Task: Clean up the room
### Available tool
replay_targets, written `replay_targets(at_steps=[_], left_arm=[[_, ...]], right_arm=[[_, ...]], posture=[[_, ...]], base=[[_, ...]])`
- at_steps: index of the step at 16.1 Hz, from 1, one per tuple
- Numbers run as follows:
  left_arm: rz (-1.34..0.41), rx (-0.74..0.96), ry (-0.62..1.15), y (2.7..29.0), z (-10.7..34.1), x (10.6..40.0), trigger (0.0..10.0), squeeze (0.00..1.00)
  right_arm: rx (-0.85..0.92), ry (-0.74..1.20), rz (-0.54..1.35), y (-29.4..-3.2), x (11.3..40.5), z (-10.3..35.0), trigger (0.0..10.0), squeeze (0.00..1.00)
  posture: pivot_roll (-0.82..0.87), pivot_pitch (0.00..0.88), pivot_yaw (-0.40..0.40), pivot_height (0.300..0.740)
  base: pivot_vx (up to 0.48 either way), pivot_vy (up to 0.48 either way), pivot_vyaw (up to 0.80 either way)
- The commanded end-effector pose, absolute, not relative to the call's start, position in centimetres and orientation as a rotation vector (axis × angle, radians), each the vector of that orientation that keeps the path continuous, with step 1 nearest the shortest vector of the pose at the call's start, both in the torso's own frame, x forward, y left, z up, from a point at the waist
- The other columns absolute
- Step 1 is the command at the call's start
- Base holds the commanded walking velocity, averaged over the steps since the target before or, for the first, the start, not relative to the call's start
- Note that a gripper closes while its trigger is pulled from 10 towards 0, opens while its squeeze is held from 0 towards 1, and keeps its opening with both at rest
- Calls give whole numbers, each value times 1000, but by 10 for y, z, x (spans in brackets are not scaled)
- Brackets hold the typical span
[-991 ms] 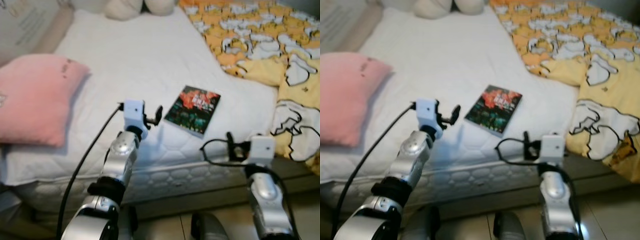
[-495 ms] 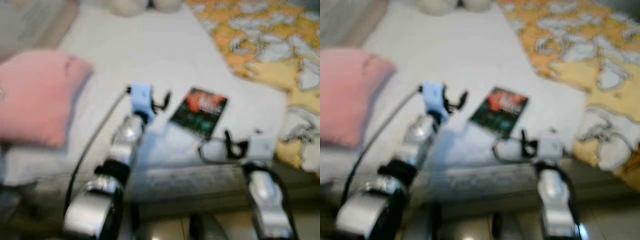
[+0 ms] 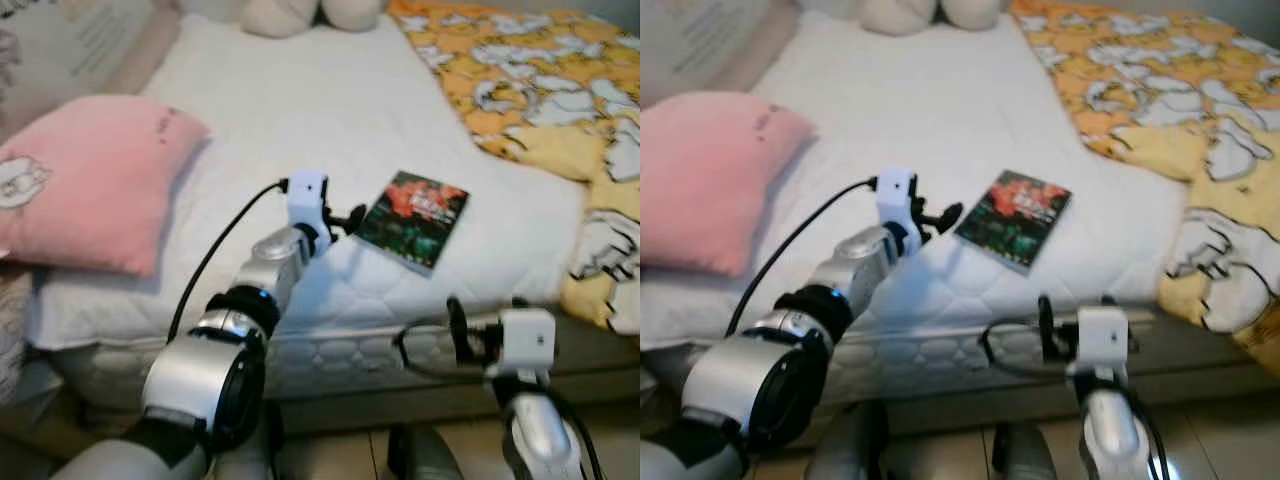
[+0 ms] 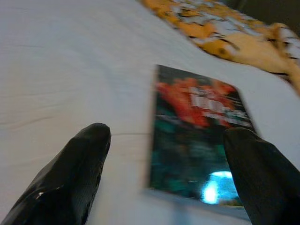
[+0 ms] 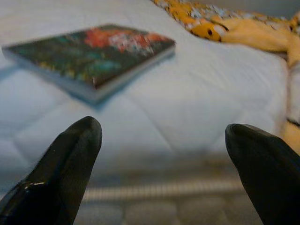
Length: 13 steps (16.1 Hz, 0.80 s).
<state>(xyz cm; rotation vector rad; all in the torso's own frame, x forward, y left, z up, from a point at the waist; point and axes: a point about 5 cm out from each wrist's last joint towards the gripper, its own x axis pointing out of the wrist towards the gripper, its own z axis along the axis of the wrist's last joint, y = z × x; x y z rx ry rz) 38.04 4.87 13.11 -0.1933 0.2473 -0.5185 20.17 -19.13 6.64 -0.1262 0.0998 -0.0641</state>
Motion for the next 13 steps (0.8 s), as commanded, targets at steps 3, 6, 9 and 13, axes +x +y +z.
replay_targets(at_steps=[3, 6, 9, 13], left_arm=[[-541, -107, 267, 36, 126, 376, 10000, 0], [-483, -39, 232, 41, 127, 378, 10000, 0], [-391, 69, 165, 52, 135, 385, 10000, 0], [-326, 77, 118, 62, 146, 391, 10000, 0]], right_arm=[[-150, 113, -43, -186, 170, 80, 10000, 0], [-144, 162, -45, -184, 153, 78, 10000, 0], [-148, 186, -37, -181, 143, 81, 10000, 0], [-154, 203, -27, -180, 143, 84, 10000, 0]], posture=[[-265, 98, 15, 617], [-283, 140, 14, 617], [-294, 165, 10, 617], [-287, 173, 2, 617]], base=[[0, 0, 0], [0, 0, 0], [0, 0, 0], [0, 0, 0]])
